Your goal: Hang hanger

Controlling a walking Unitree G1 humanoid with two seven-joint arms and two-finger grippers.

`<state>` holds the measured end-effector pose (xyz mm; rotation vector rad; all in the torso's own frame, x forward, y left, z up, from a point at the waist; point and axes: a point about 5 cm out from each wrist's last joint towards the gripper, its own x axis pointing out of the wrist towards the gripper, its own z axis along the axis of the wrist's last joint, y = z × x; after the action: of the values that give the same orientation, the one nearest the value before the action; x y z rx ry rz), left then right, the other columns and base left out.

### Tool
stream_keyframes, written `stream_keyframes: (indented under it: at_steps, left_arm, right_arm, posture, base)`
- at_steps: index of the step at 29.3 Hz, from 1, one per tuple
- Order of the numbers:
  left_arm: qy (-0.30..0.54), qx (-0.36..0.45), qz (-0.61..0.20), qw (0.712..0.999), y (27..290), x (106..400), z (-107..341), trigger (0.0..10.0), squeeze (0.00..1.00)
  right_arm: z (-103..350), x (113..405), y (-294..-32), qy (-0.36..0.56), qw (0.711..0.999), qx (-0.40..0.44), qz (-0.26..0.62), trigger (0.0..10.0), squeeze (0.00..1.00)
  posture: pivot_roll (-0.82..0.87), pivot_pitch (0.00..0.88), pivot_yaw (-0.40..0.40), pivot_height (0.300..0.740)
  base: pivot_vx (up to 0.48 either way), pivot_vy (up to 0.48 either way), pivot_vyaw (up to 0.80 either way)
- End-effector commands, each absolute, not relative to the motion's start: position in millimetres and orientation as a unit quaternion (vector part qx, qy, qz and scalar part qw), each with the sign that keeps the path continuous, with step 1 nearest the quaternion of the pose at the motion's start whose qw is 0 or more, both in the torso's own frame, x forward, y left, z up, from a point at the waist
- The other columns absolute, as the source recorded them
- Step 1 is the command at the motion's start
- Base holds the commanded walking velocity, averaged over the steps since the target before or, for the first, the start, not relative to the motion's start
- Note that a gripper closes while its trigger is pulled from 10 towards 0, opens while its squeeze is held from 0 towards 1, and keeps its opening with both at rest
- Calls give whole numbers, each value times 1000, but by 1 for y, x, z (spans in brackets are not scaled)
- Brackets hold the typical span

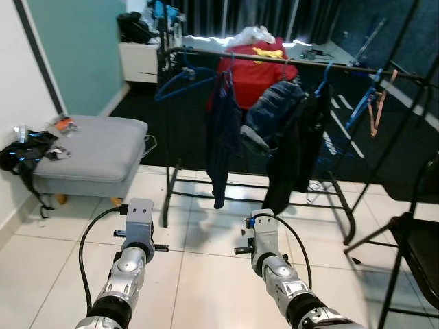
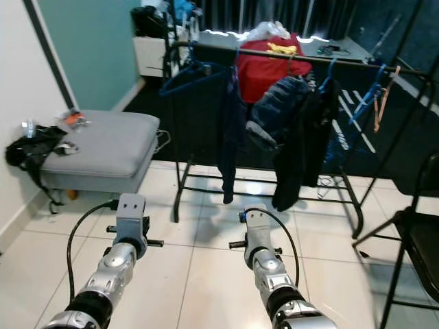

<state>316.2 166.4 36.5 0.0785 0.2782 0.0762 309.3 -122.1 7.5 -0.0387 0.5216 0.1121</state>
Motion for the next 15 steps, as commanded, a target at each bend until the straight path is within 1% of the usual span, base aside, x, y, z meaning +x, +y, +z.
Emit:
stream_keyframes:
  at_steps: [1, 15]
  left_arm:
    - [129, 34, 34, 990, 164, 317, 39, 10000, 0]
    - [126, 34, 32, 991, 165, 318, 41, 10000, 0]
  right_arm:
    - [11, 312, -121, 246, 967, -18, 59, 10000, 0]
    - [12, 312, -122, 242, 968, -17, 57, 10000, 0]
  posture:
    - [33, 0, -38, 740]
    - [35, 0, -37, 740]
  base:
    - [401, 0, 0]
    - [413, 0, 0]
